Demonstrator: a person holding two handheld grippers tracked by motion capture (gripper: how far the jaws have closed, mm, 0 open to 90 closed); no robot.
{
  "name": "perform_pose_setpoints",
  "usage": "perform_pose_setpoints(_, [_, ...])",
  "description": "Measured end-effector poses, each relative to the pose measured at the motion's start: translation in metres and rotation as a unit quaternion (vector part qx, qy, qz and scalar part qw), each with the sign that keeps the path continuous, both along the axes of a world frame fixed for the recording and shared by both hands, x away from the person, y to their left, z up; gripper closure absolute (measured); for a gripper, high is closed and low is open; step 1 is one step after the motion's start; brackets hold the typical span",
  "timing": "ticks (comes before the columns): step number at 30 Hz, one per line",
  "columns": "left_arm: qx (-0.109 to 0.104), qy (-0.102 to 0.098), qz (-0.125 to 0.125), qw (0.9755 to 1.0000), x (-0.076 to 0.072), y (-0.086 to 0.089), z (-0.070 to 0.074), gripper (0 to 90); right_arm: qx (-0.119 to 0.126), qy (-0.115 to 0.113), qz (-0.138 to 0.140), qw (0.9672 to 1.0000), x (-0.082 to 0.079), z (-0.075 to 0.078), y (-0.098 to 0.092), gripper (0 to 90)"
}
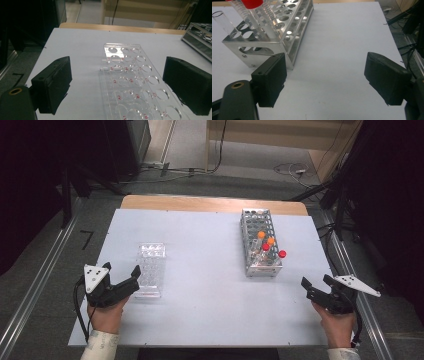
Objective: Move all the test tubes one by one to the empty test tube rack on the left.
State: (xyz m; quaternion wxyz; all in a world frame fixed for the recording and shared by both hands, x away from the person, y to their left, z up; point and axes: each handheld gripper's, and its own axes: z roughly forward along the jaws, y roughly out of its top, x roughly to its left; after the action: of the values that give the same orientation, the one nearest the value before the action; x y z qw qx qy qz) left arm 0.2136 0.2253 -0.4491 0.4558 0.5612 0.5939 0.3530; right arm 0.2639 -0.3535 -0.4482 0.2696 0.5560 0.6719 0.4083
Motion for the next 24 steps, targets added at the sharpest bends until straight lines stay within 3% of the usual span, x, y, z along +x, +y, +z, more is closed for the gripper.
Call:
perform_pose_setpoints(17, [0.0, -0.003, 0.0, 1.0, 0.0, 0.0, 0.001, 9.1, 0.006, -0.001, 0.022, 0.9997, 0.002, 0.001, 0.006, 23.3])
perform_pose_setpoints(24, [0.002, -0.003, -0.001, 1.0, 0.0, -0.001, 0.001, 9.1, -0.003, -0.003, 0.036, 0.9994, 0.008, 0.002, 0.016, 26.9])
